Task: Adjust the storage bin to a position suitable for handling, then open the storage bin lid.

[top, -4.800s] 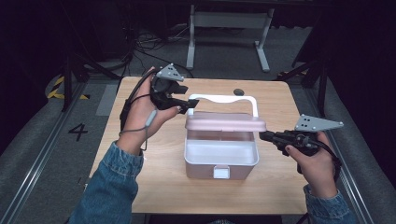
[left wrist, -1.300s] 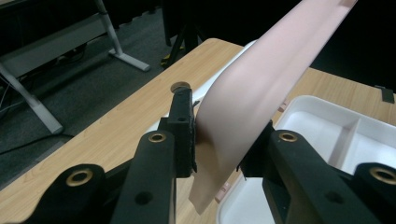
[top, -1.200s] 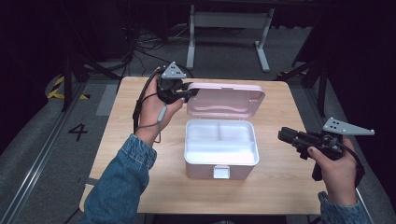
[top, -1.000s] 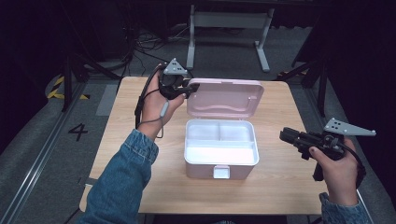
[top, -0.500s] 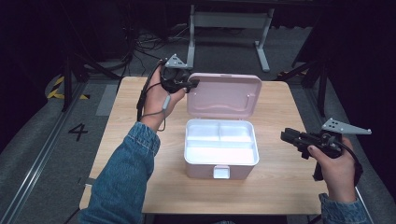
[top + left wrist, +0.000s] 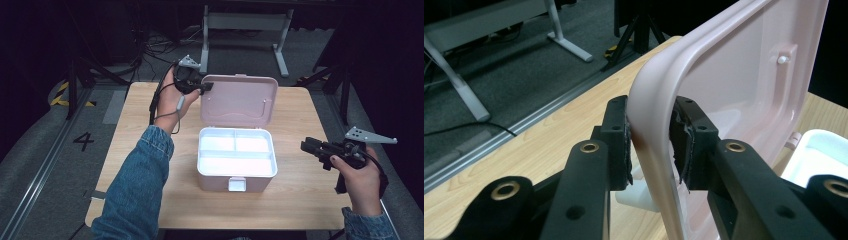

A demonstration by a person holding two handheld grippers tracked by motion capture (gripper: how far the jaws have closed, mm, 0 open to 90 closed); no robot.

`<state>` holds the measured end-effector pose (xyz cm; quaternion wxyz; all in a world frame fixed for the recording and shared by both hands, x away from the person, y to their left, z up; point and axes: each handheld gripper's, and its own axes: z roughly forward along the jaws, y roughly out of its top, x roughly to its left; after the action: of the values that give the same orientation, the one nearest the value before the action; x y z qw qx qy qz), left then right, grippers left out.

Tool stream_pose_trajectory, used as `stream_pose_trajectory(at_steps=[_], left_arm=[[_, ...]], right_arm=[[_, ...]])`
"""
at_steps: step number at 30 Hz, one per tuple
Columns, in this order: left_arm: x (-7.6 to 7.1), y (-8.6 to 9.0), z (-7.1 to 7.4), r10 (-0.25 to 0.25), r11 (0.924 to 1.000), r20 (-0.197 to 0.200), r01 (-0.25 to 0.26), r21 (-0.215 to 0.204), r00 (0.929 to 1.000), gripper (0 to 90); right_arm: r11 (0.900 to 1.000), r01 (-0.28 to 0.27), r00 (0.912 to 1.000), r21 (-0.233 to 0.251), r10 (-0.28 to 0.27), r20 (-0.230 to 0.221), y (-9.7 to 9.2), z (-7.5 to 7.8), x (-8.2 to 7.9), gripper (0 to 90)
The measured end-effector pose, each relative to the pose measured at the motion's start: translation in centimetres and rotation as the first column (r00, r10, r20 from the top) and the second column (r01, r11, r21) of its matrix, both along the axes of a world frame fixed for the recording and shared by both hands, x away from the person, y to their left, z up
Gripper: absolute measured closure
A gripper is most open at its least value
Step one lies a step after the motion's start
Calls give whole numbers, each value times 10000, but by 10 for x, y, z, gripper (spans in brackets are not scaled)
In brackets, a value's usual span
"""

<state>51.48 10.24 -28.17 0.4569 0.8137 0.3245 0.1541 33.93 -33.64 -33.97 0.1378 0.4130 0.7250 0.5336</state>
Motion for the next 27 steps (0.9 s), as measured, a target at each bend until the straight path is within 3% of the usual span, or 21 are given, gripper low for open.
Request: stream_pose_trajectory(at_steps=[20,27], left_arm=[[31,-1,-19,427,9991,-797,-428,-2,9959,676],[43,-2,-28,707,9968,-970,-666,448,9928,702]], right_arm=[[10000,-12,9998,-62,11,-180,0,-6,6,652],[10000,32,9999,-27,-32,-118,-1,-5,7,650]])
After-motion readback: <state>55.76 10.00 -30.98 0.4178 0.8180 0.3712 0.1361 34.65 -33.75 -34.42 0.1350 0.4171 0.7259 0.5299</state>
